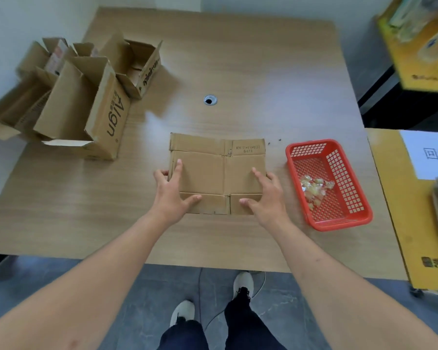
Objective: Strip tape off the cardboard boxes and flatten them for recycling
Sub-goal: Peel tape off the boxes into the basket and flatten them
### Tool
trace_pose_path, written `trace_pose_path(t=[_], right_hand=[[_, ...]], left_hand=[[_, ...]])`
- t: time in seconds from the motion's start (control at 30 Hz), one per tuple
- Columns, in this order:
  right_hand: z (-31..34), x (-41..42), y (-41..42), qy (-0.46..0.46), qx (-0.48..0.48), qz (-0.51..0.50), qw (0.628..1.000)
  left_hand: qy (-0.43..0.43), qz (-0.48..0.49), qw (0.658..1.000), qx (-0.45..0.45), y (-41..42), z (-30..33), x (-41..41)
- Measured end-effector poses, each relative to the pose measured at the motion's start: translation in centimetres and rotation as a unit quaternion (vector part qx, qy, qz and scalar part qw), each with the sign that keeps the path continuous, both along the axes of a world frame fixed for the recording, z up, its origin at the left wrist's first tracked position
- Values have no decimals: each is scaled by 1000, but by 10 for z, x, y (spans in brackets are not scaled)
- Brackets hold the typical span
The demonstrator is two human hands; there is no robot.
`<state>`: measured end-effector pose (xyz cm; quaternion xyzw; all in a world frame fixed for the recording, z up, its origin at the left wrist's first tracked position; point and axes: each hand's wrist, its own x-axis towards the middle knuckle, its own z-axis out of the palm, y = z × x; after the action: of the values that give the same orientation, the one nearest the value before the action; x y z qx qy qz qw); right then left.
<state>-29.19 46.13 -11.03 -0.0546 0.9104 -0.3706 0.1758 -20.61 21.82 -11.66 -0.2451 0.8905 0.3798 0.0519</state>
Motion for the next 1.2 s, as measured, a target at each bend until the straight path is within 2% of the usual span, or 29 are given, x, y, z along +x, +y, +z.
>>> trace_pose_path(t=[0.23,0.47,0.6,0.9,1.2], right_hand=[[83,48,-3,93,-36,-48,994],[159,103,11,211,-54,-162,962],[195,124,38,266,-65,-191,943],[240,158,132,317,-45,-258,912],[247,165,281,324,-27,-300,897]], left_hand=[[77,-65,995,-20,-16,73,16],[159,-145,976,-30,-3,160,31],[184,-181,966,-19,24,198,31],[209,-248,946,-19,121,245,32],[221,-282,933,-15,281,254,21]])
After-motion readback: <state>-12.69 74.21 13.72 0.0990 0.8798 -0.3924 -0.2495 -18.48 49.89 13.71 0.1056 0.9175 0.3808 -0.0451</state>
